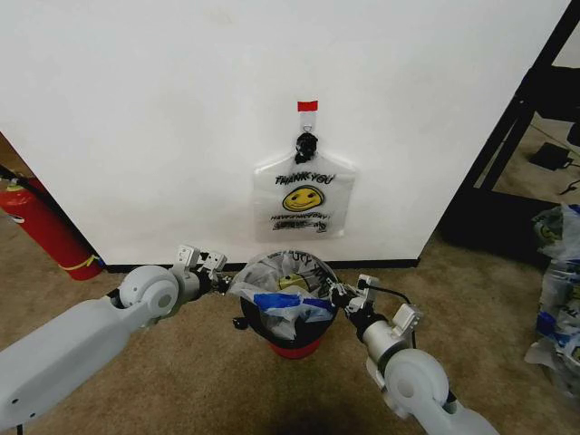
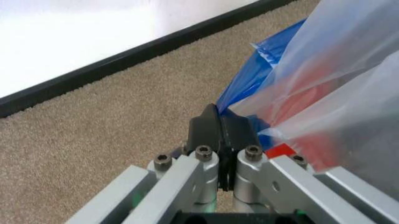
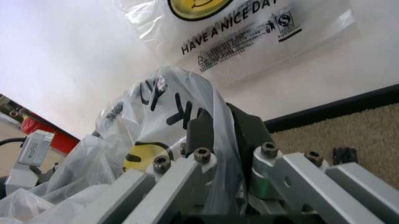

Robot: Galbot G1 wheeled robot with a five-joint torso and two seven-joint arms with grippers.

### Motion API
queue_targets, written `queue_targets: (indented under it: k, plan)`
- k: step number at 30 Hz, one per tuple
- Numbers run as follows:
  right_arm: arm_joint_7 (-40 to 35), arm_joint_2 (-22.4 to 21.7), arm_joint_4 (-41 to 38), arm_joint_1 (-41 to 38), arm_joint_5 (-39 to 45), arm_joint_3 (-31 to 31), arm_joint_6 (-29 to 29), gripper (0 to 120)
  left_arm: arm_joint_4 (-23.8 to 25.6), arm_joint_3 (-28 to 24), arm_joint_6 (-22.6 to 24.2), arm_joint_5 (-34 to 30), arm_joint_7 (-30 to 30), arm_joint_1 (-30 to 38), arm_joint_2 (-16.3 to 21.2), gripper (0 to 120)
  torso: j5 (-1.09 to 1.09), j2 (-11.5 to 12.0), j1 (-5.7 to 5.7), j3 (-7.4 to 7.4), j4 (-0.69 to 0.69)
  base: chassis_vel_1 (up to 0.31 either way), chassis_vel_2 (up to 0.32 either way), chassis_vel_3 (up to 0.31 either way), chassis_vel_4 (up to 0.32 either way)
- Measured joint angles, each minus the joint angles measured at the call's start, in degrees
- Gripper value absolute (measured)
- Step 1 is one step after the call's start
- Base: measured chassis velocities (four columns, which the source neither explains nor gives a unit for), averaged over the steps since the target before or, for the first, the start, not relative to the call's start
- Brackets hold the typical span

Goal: Pick up the garbage bag from the wall and place it over the trash bin.

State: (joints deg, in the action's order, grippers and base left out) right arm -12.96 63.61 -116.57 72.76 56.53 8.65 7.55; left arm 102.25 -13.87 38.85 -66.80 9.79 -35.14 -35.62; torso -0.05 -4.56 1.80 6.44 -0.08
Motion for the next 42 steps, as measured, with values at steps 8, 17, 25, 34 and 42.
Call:
queue_targets:
  k: [8,17,25,34,42]
  plan:
    - [-0.7,0.5,0.6,0.0,-0.1,0.3,0.0,2,2.0,2.0,-0.1,-0.8,3.0,-1.1,0.5,0,-0.06,0.0,0.01,0.01,-0.02,0.0,0.0,0.0,0.0]
    - [-1.8,0.8,1.0,0.0,-0.3,0.6,-0.1,2,8.0,7.2,-0.8,-1.6,7.1,-5.4,1.5,25,0.0,0.0,0.01,0.0,0.0,0.0,0.0,0.0,0.0]
    - [-1.8,0.4,0.4,0.0,-0.3,0.6,0.0,2,8.8,9.8,0.1,-0.9,6.7,-8.6,2.6,53,0.0,0.0,0.01,0.0,0.0,0.0,0.0,0.0,0.0]
    - [-1.7,0.5,0.2,0.2,-0.2,0.5,0.1,2,8.1,12.9,0.1,1.0,6.1,-12.8,4.5,84,0.0,0.0,0.0,0.0,0.01,0.0,0.0,0.0,0.0]
    - [-1.7,0.8,0.0,0.7,-0.4,0.9,0.1,2,6.4,13.9,-1.4,2.6,8.4,-13.4,4.0,100,-0.01,0.0,0.0,0.0,-0.01,0.0,0.0,0.0,0.0]
